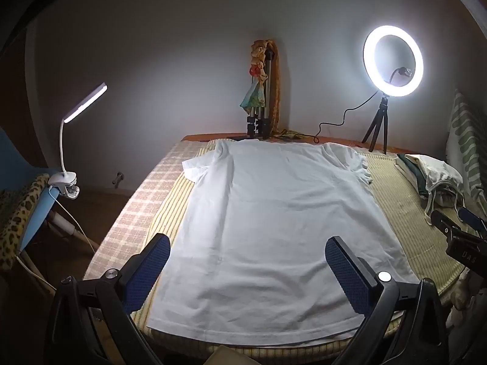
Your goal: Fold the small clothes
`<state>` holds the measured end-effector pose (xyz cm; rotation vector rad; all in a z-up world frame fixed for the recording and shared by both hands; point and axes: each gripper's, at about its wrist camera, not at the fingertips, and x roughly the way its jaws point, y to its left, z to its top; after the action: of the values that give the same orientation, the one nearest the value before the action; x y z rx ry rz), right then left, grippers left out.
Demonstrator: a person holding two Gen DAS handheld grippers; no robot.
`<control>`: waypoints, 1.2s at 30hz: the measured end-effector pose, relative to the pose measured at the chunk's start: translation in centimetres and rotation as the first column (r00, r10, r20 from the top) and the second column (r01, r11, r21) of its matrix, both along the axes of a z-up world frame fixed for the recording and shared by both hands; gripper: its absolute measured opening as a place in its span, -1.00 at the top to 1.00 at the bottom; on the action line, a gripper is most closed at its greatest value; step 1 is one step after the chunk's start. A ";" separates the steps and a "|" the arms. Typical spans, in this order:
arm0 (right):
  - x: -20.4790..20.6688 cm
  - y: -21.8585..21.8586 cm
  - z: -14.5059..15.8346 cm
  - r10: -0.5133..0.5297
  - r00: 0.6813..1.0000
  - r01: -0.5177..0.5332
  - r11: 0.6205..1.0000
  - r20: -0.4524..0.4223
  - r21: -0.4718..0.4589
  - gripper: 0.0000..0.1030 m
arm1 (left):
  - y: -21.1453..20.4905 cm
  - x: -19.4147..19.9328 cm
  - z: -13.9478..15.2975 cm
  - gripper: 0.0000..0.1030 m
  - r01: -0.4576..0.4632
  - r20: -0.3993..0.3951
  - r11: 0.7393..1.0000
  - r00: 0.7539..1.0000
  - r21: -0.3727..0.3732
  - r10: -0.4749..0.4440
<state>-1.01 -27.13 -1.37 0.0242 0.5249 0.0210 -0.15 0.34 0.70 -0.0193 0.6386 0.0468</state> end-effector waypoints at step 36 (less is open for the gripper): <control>0.2 -0.1 0.0 0.000 1.000 0.000 1.000 -0.001 0.023 -1.00 | -0.2 0.6 0.1 -0.99 0.001 -0.009 1.000 1.000 0.011 -0.001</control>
<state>-0.81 -27.27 -1.36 0.0463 0.5260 0.0272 0.41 0.15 0.79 -0.0077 0.6476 0.0495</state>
